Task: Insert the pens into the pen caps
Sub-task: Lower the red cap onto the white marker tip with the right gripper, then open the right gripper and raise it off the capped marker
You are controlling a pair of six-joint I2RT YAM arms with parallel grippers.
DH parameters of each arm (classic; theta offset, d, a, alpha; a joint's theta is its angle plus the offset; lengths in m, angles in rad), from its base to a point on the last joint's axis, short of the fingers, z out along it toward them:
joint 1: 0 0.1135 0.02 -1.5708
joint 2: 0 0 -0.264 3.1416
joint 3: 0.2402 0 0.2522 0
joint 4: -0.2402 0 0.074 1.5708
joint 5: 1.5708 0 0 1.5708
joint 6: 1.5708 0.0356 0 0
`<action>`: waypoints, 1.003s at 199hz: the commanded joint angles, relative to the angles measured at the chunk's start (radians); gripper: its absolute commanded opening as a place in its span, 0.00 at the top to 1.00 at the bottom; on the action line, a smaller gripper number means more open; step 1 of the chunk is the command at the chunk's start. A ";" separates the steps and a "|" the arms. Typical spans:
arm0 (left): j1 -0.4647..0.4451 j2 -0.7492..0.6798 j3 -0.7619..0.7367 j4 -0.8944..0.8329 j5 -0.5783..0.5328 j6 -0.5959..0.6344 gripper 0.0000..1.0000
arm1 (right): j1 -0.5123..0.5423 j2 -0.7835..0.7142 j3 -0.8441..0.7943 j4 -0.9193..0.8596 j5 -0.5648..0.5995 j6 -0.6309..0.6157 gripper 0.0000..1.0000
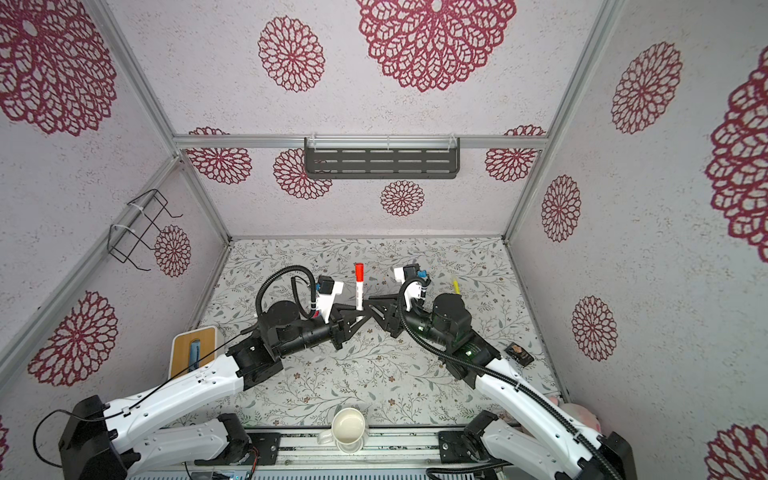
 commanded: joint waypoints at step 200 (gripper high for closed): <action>-0.062 -0.043 -0.057 -0.040 -0.034 0.016 1.00 | 0.007 0.095 0.494 -0.413 0.126 -0.274 0.26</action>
